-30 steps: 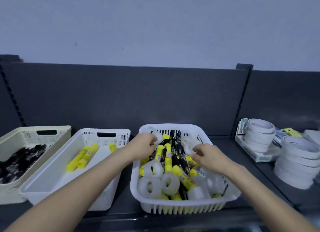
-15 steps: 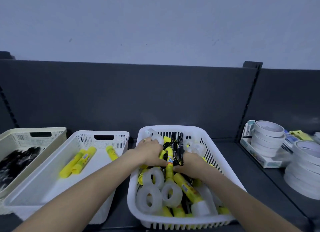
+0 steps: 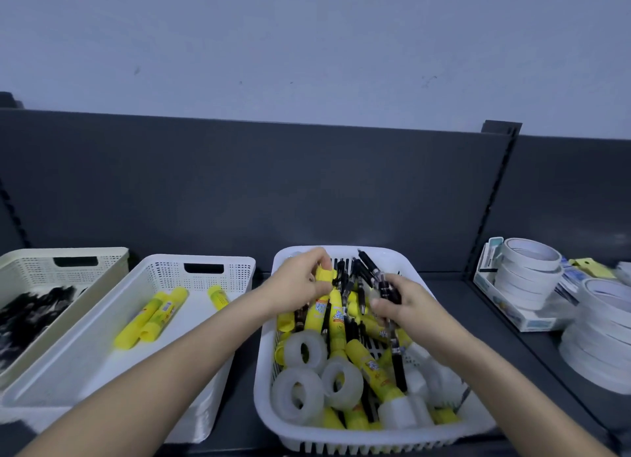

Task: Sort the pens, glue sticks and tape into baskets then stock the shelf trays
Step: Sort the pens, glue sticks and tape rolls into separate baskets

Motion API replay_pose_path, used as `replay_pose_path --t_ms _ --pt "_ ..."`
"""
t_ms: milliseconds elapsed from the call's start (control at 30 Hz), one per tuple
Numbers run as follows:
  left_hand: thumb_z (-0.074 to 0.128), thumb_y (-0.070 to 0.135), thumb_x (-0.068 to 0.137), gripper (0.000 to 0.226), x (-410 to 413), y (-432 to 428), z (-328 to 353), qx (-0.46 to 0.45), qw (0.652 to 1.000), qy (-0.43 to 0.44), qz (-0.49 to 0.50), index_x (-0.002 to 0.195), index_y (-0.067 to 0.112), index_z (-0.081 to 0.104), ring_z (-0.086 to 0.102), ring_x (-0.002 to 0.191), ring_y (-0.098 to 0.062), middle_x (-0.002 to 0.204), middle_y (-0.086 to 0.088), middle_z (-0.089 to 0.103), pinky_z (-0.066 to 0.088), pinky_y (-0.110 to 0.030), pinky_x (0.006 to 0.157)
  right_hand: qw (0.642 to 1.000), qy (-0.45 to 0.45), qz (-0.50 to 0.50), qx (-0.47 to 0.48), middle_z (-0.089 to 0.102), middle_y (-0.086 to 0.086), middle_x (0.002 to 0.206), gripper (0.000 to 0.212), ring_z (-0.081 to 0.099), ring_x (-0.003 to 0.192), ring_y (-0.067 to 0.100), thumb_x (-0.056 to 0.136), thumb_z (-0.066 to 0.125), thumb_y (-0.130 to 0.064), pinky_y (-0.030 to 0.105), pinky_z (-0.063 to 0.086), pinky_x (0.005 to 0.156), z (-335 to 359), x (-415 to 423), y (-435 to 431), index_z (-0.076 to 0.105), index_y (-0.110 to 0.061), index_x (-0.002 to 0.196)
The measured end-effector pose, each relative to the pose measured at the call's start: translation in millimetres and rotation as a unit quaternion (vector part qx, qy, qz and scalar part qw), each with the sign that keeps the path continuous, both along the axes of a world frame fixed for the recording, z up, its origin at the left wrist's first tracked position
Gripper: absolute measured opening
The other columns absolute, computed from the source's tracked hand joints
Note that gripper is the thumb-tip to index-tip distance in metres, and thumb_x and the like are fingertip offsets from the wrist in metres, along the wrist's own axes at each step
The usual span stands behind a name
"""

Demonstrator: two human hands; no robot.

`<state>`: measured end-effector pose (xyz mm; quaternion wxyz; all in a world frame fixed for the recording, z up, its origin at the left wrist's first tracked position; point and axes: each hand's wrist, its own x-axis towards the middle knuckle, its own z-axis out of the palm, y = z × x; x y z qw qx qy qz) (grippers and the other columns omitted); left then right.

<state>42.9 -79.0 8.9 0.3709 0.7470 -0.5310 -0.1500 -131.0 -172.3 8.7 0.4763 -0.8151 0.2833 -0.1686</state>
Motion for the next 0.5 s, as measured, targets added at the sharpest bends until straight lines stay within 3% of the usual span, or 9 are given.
replay_pose_path --t_ms 67,133,233,333,500 --pt "0.066 0.012 0.084 0.028 4 2 8 -0.053 0.997 0.057 0.030 0.099 0.025 0.046 0.054 0.063 -0.011 0.086 -0.002 0.049 0.048 -0.025 0.069 0.999 -0.045 0.001 0.018 0.049 0.001 0.064 0.019 0.047 0.049 0.009 0.094 0.049 -0.007 0.020 0.043 0.051 6 -1 3 0.049 -0.015 0.110" --pt "0.068 0.009 0.083 0.037 9 6 18 -0.087 0.985 0.140 0.048 0.114 0.016 0.048 0.059 0.072 -0.020 0.089 -0.007 0.052 0.053 -0.036 0.075 0.997 -0.078 -0.001 0.025 0.049 0.002 0.065 0.024 0.047 0.050 0.010 0.094 0.048 -0.006 0.020 0.044 0.050 14 0 6 0.048 -0.016 0.116" --pt "0.066 0.002 0.083 0.023 16 17 32 -0.129 0.967 0.211 0.067 0.104 0.002 0.060 0.063 0.065 -0.015 0.075 -0.006 0.062 0.055 -0.029 0.067 0.994 -0.105 -0.001 0.036 0.050 0.005 0.062 0.029 0.048 0.049 0.014 0.094 0.050 -0.007 0.025 0.045 0.052 22 4 7 0.047 -0.021 0.119" --pt "0.063 0.006 0.086 0.002 21 36 40 -0.169 0.952 0.239 0.088 0.086 0.008 0.062 0.058 0.053 -0.009 0.070 -0.004 0.061 0.052 -0.022 0.058 0.987 -0.139 0.005 0.077 0.049 0.003 0.062 0.026 0.048 0.051 0.015 0.093 0.052 -0.008 0.029 0.044 0.052 27 14 10 0.051 -0.016 0.118" --pt "0.059 0.020 0.090 0.005 39 76 37 -0.149 0.955 0.196 0.164 0.089 0.015 0.059 0.055 0.065 -0.018 0.076 -0.005 0.059 0.043 -0.022 0.054 0.972 -0.169 0.040 0.160 0.046 0.005 0.066 0.012 0.045 0.046 0.012 0.093 0.050 -0.007 0.023 0.041 0.041 29 38 22 0.057 -0.009 0.103"
